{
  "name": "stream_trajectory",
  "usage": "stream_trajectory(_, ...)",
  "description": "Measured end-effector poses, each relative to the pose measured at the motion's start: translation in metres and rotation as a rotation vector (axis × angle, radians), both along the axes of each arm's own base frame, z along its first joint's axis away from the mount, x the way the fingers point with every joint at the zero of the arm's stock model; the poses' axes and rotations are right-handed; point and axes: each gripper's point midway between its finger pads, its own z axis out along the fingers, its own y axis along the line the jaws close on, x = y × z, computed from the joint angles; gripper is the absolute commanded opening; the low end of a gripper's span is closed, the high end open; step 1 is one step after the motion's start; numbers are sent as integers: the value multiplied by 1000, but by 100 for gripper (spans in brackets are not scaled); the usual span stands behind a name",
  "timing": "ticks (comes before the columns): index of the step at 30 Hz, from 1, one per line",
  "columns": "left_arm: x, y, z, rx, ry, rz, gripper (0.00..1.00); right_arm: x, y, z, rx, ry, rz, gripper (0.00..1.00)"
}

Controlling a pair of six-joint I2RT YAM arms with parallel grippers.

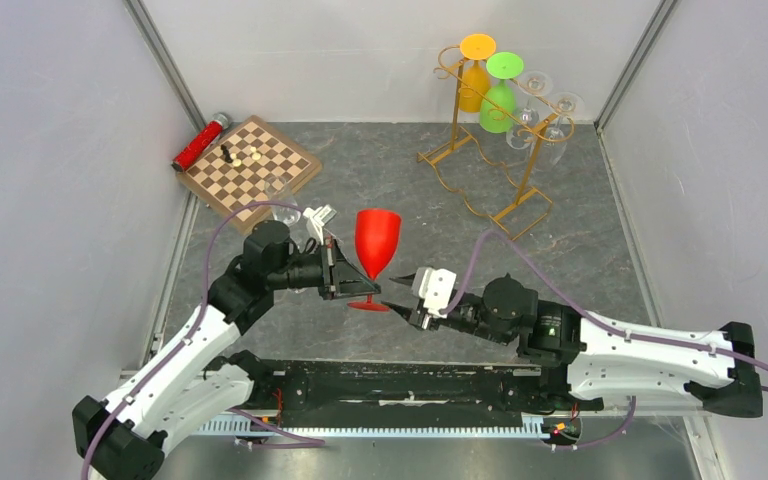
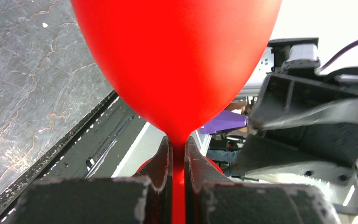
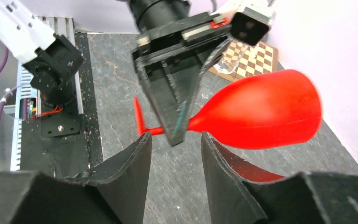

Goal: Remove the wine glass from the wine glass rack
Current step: Place the wine glass at the center of the board.

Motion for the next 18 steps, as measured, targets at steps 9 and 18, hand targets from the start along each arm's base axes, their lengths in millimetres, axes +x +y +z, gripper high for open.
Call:
stream_trajectory(9,-24,8,-4,-17,-66,-92,2,10,-1,71,-14,73,-80,50)
stream_trajectory(18,-52,13,-22,19,-57,-207,2,30,-18,98,-65,159,-148,51)
